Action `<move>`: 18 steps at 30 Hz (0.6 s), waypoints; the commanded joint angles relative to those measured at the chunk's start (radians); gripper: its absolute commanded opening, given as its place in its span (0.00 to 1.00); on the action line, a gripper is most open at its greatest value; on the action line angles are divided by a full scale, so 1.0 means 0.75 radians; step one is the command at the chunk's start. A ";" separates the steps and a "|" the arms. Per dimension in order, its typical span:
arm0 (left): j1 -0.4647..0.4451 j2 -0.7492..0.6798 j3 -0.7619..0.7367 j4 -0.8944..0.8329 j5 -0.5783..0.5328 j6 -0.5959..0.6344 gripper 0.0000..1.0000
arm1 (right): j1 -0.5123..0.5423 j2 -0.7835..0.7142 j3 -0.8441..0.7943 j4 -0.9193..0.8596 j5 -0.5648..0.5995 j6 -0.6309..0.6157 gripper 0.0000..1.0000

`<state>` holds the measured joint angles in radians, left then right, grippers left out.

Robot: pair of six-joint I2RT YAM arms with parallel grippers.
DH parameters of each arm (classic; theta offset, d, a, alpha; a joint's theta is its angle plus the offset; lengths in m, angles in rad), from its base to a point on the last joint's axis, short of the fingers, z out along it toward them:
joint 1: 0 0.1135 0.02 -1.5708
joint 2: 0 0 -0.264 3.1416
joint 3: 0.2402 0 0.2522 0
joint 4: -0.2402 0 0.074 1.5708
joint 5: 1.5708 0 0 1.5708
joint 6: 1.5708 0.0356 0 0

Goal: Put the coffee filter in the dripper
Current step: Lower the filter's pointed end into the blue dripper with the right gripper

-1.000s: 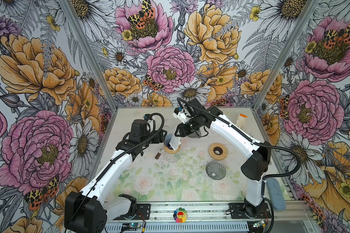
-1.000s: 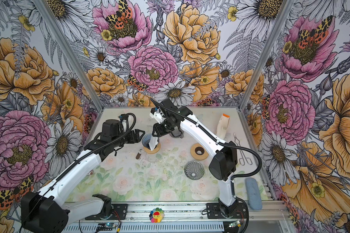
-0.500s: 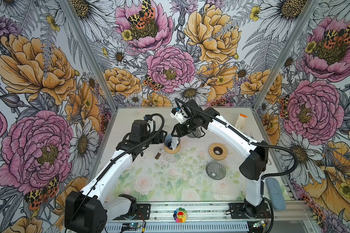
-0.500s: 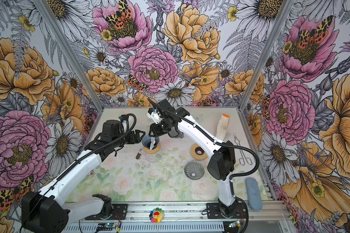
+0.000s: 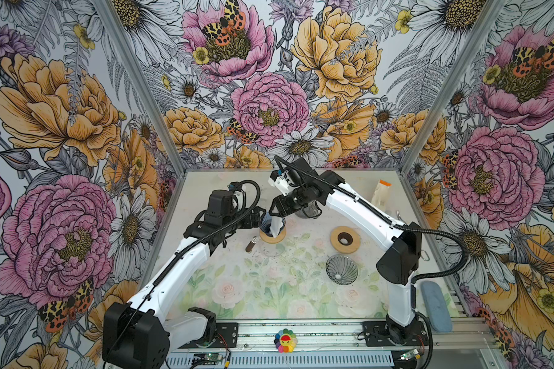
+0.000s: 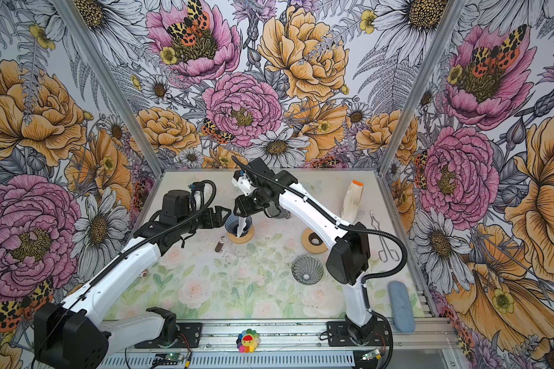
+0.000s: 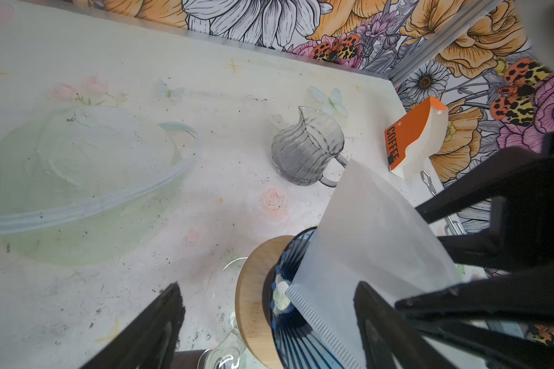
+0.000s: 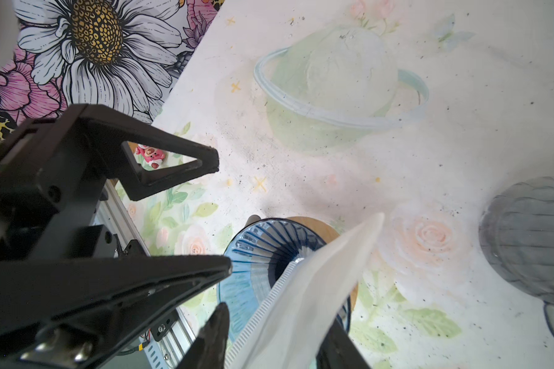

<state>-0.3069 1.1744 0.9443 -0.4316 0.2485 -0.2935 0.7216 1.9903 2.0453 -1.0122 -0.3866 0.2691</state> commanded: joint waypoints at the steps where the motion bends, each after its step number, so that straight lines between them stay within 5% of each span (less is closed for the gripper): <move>1: 0.004 0.011 0.038 -0.005 0.031 -0.014 0.85 | 0.009 -0.063 0.028 0.039 0.055 -0.011 0.47; 18: -0.020 0.009 0.082 -0.017 0.063 -0.029 0.87 | -0.007 -0.178 -0.209 0.277 -0.030 0.120 0.48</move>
<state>-0.3164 1.1889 0.9726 -0.4427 0.2668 -0.3080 0.7204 1.8919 1.9091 -0.8722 -0.3763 0.3191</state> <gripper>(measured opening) 0.868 0.476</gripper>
